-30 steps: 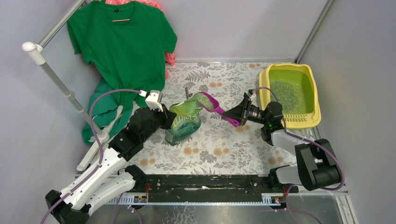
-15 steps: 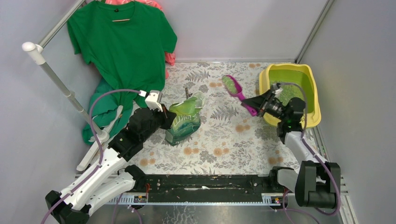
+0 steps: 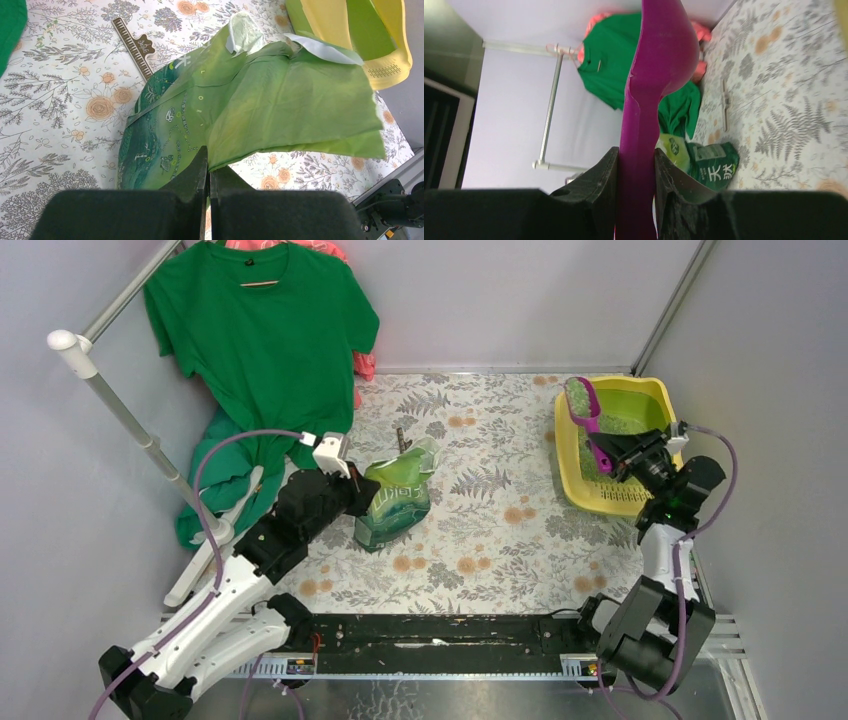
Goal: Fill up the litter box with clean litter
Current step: Pour the cat litter into the litter box.
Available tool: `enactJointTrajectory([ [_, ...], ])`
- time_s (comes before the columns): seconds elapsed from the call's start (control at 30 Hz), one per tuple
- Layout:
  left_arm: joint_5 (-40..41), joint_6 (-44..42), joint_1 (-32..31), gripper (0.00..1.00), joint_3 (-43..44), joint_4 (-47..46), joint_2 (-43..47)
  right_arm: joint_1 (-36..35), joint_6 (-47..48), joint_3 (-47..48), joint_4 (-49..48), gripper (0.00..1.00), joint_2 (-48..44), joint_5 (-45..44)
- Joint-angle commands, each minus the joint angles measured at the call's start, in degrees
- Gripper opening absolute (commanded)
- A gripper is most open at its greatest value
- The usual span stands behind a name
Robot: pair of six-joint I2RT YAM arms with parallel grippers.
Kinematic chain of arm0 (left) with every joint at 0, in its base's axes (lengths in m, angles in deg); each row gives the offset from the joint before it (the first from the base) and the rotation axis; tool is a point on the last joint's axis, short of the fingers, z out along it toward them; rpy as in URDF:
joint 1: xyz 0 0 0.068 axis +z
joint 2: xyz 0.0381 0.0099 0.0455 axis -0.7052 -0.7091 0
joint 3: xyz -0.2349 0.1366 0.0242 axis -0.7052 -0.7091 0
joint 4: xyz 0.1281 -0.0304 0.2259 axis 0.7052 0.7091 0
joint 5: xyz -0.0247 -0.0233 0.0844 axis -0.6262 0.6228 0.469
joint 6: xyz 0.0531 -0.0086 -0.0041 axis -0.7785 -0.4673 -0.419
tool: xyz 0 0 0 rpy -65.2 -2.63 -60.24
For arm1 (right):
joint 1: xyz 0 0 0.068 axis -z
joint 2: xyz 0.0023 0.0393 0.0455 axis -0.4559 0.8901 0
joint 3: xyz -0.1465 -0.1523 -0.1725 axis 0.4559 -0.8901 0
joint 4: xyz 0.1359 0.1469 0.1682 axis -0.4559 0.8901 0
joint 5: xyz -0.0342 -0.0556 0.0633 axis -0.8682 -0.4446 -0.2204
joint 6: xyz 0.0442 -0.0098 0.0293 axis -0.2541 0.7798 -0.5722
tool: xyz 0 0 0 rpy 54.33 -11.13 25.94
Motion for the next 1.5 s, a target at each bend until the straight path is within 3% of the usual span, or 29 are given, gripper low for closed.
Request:
enactJointTrajectory([
  [0.0, -1.3, 0.8, 0.4, 0.01, 3.3, -13.1, 0.0, 5.0, 3.3, 2.2, 2.8, 0.00, 0.6, 0.5],
  [0.17, -3.2, 1.1, 0.6, 0.01, 4.2, -14.0, -2.2, 11.4, 10.9, 4.3, 14.0, 0.00, 2.4, -2.0],
  [0.23, -3.9, 1.0, 0.6, 0.01, 4.7, -14.2, -3.3, 12.6, 20.0, 7.4, 25.1, 0.00, 2.5, -4.7],
  [0.33, -4.1, 0.5, 0.7, 0.01, 5.3, -14.3, -4.4, 12.8, 33.6, 14.1, 44.5, 0.00, 2.6, -13.1],
  [0.57, -6.2, 0.9, 0.9, 0.01, 4.3, -16.1, -4.8, 10.6, 47.3, 25.1, 62.6, 0.00, 7.4, -27.4],
  [0.8, -7.0, 0.8, 1.0, 0.01, 4.3, -15.8, -4.8, 1.8, 56.2, 31.9, 73.3, 0.00, 9.7, -47.4],
  [1.03, -7.7, 1.4, 1.0, 0.01, 3.3, -17.2, -5.1, -7.4, 58.7, 35.4, 76.9, 0.00, 7.3, -61.8],
  [1.23, -8.1, 2.3, 1.0, 0.01, 2.3, -18.6, -5.5, -19.2, 60.6, 39.4, 80.1, 0.00, 6.1, -81.8],
  [1.47, -8.1, 2.7, 1.0, 0.01, 1.8, -18.5, -5.2, -21.0, 61.6, 39.0, 79.9, 0.00, 6.7, -83.2],
])
